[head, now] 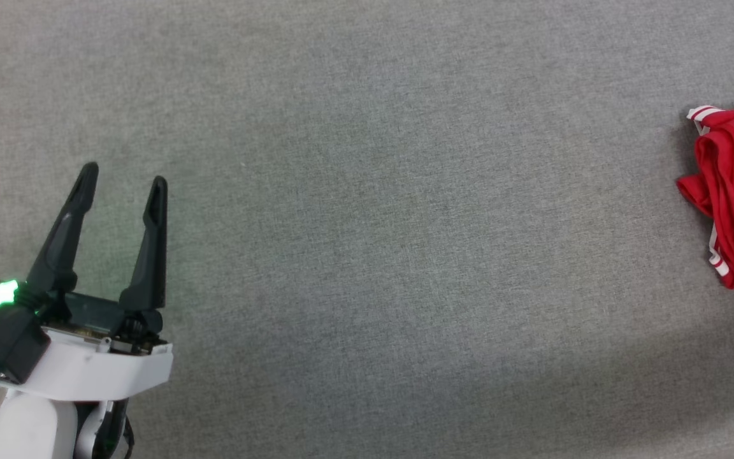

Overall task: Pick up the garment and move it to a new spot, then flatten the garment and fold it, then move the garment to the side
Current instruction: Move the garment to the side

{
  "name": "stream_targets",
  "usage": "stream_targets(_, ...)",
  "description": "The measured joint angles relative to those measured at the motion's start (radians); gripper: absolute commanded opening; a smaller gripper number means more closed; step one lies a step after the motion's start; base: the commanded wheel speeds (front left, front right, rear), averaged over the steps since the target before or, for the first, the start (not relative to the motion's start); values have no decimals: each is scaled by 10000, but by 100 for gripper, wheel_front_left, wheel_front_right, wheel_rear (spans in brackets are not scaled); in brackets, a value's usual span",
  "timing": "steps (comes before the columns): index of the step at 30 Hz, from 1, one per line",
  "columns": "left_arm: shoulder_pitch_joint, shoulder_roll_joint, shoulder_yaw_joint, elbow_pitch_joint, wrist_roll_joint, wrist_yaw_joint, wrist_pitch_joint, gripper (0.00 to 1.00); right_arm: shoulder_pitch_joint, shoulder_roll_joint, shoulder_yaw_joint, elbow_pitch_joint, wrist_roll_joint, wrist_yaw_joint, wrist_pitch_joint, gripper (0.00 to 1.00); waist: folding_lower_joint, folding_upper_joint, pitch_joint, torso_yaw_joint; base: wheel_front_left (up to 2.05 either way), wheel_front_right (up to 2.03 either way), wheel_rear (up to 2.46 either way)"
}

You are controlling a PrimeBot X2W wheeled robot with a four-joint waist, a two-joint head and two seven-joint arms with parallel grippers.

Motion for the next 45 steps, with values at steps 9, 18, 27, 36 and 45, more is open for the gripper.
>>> stream_targets(9, -14, -339, 219, 456, 140, 0, 2, 100, -210, -15, 12, 926, -594, 0, -673, 100, 0, 0, -315, 92, 0, 0, 0)
stream_targets(18, 291, -936, 428, 1076, 59, -2, 2, 100, 131, 31, 581, 821, -663, 0, -1396, 100, 0, 0, -1261, 354, 0, 0, 0)
stream_targets(27, 1044, -1346, 700, 2090, 104, 0, 0, 100, 1218, 922, 1730, 138, -94, 0, -2163, 100, 0, 0, -2461, 888, 0, 0, 0)
stream_targets(36, 1438, -1434, 479, 2966, -8, -2, 0, 100, 2549, 2046, 2127, -991, 857, 0, -3206, 100, 0, 0, -3475, 1480, 0, 0, 0)
stream_targets(45, 1700, -1540, 564, 3317, -107, -2, 0, 100, 4007, 2771, 2575, -2899, 1388, 0, -3893, 100, 0, 0, -4130, 1894, 0, 0, 0)
